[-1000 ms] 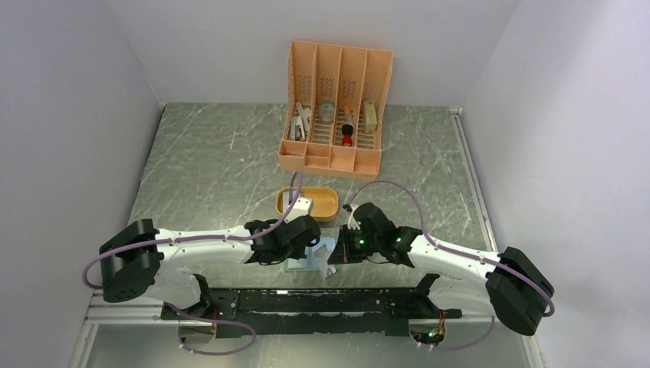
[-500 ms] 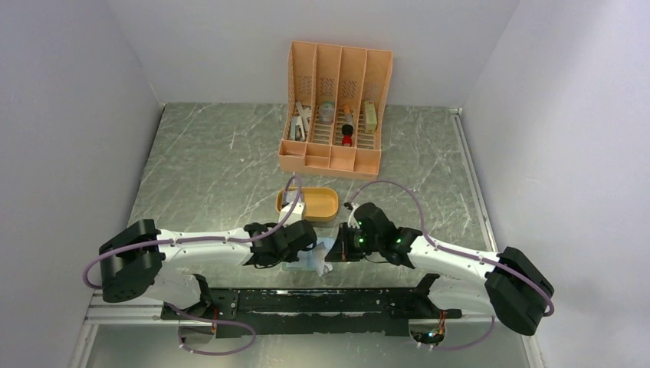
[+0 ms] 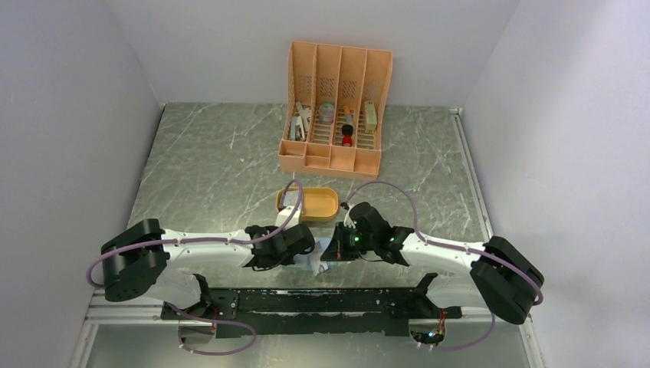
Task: Put the credit cards into the card holder
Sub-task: Turn over the card slot in the card holder, then insert the credit card into the card holder.
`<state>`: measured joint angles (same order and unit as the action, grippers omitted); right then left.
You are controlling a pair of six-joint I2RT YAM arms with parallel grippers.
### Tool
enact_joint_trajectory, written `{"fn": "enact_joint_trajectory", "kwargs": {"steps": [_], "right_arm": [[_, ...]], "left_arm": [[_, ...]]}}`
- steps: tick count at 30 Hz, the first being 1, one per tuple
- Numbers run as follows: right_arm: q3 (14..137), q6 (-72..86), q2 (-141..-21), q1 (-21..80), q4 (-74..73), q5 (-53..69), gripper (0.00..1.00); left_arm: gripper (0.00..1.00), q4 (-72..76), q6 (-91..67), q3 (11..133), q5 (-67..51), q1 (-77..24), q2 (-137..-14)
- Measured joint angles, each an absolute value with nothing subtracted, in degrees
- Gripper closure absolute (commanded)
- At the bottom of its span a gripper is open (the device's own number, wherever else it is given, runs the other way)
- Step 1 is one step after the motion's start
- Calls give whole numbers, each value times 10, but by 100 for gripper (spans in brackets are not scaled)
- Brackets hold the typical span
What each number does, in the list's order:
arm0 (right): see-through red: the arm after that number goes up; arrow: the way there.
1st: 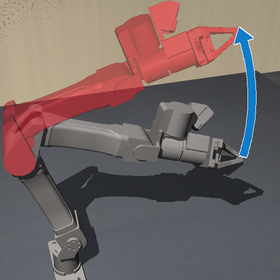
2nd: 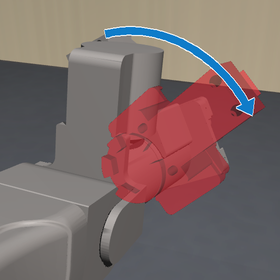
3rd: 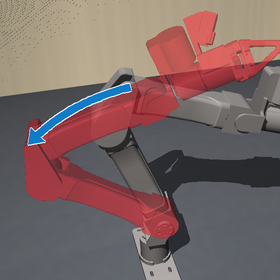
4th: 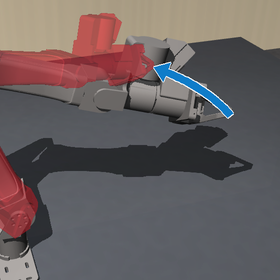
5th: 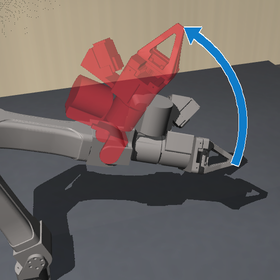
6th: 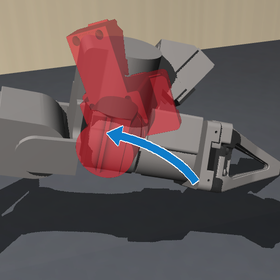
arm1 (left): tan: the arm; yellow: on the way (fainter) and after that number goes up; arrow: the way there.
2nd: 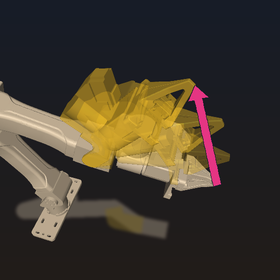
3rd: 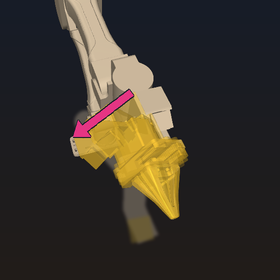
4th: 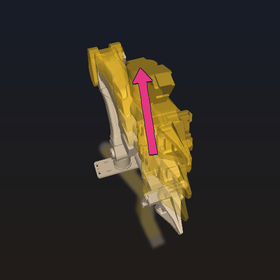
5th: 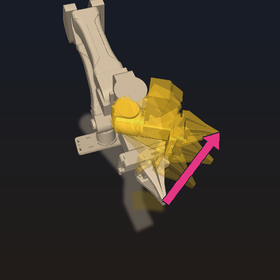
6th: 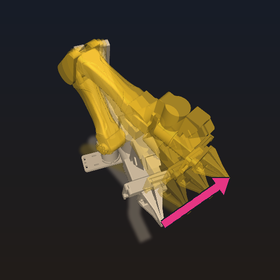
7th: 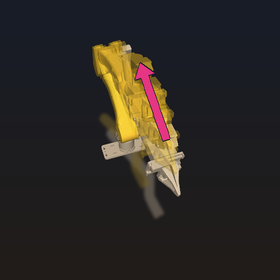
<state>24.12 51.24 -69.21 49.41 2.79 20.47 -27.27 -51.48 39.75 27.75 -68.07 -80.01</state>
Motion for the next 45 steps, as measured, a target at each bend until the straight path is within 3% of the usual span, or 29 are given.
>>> {"fn": "enact_joint_trajectory", "kwargs": {"steps": [45], "right_arm": [[215,630,-782,495,161,185,100]], "left_arm": [[85,-264,-519,370,276,-681,-792]]}}
